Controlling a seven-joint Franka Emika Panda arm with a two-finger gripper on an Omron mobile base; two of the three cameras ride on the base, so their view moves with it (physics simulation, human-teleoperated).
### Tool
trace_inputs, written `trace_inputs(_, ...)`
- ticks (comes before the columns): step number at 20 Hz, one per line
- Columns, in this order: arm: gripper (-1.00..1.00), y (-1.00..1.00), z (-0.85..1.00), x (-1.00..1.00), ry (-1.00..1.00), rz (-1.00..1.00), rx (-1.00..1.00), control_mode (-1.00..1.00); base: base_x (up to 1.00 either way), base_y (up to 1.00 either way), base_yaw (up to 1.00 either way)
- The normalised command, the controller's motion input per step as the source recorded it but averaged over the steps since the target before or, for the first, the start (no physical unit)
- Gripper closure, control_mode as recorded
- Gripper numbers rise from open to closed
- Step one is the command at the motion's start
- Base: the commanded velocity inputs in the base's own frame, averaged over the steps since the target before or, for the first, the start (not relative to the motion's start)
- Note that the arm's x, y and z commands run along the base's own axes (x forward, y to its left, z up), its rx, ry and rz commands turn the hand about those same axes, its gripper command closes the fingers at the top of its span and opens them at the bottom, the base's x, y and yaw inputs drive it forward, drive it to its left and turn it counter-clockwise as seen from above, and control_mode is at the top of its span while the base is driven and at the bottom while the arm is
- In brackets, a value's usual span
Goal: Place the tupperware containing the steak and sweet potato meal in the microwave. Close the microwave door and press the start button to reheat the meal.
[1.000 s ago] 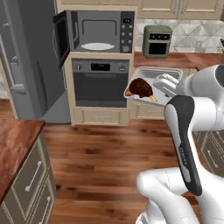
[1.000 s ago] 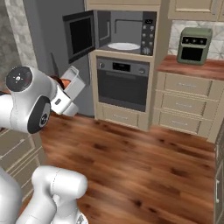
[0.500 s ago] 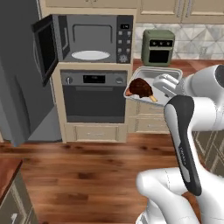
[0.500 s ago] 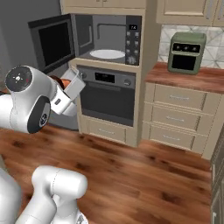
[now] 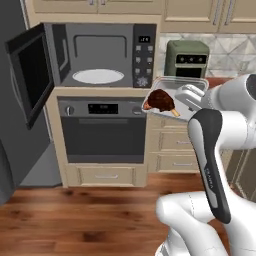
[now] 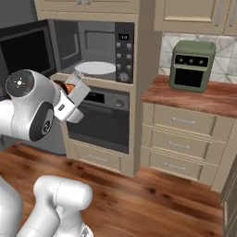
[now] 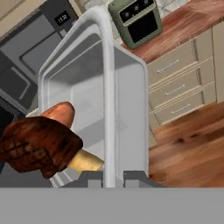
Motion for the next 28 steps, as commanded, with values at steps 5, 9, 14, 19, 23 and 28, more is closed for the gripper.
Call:
trace_inputs(5,1.00,0.00,0.00,0.00,0.00,0.00,0.00,1.00,0.92,0.29,-0.09)
trace_inputs(9,1.00,0.00,0.00,0.00,0.00,0.00,0.00,1.00,0.77,0.51,-0.10)
trace_inputs(14,1.00,0.00,0.00,0.00,0.00,0.00,0.00,1.00,0.61,0.64,-0.12)
trace_inputs(19,1.00,0.00,0.00,0.00,0.00,0.00,0.00,1.00,0.47,0.55,-0.10)
trace_inputs(23,1.00,0.00,0.00,0.00,0.00,0.00,0.00,1.00,0.37,0.35,-0.06)
trace_inputs(28,1.00,0.00,0.00,0.00,0.00,0.00,0.00,1.00,0.41,0.30,-0.06)
